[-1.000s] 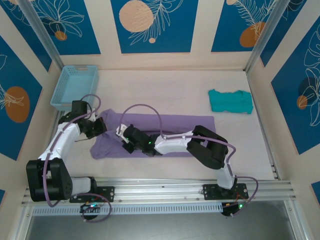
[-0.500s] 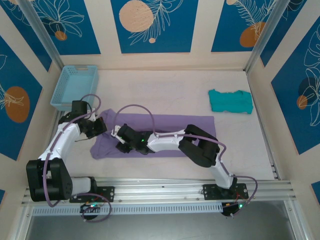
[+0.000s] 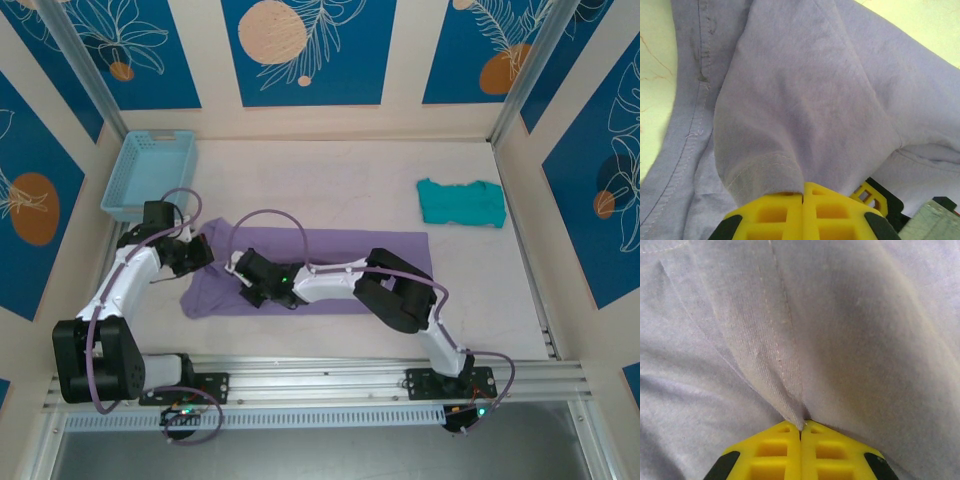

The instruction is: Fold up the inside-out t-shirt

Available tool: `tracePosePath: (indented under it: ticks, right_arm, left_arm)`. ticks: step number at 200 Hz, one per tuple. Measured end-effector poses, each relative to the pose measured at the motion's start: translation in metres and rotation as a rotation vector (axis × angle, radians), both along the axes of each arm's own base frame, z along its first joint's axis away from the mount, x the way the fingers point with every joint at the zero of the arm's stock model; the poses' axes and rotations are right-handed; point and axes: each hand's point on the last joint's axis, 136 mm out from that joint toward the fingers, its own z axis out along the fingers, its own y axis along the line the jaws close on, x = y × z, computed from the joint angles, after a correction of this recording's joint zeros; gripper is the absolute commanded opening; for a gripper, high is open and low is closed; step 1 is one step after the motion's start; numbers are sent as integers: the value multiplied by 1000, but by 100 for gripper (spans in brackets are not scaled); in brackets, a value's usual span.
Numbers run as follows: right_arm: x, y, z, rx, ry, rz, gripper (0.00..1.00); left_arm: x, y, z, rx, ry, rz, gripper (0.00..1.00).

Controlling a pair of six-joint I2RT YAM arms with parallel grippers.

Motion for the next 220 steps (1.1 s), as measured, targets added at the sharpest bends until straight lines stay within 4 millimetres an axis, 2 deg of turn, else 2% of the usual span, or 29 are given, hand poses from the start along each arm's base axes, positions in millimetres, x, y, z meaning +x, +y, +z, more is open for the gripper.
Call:
tracePosePath:
  ticks: [69, 107, 123, 150, 164, 194, 220]
  right_arm:
    - [-9, -6, 41, 116, 53, 14, 0]
    - [-18, -17, 51, 159, 114, 17, 0]
    - [-20, -17, 50, 168, 142, 19, 5]
    - [-27, -19, 45, 164, 193, 24, 26]
    - [-31, -22, 40, 145, 214, 28, 31]
    - [-38, -30, 30, 119, 249, 37, 38]
    - [-43, -36, 28, 134, 302, 44, 41]
  left_arm:
    - [0, 0, 0, 1, 0, 0, 0]
    - [0, 3, -1, 25, -3, -6, 2]
    - [0, 4, -2, 31, -4, -11, 9]
    - [-3, 6, -4, 50, 2, -20, 33]
    - [-4, 8, -5, 62, 7, -19, 43]
    - [-5, 11, 0, 76, -7, 0, 55]
    - [-1, 12, 15, 71, -71, 36, 62]
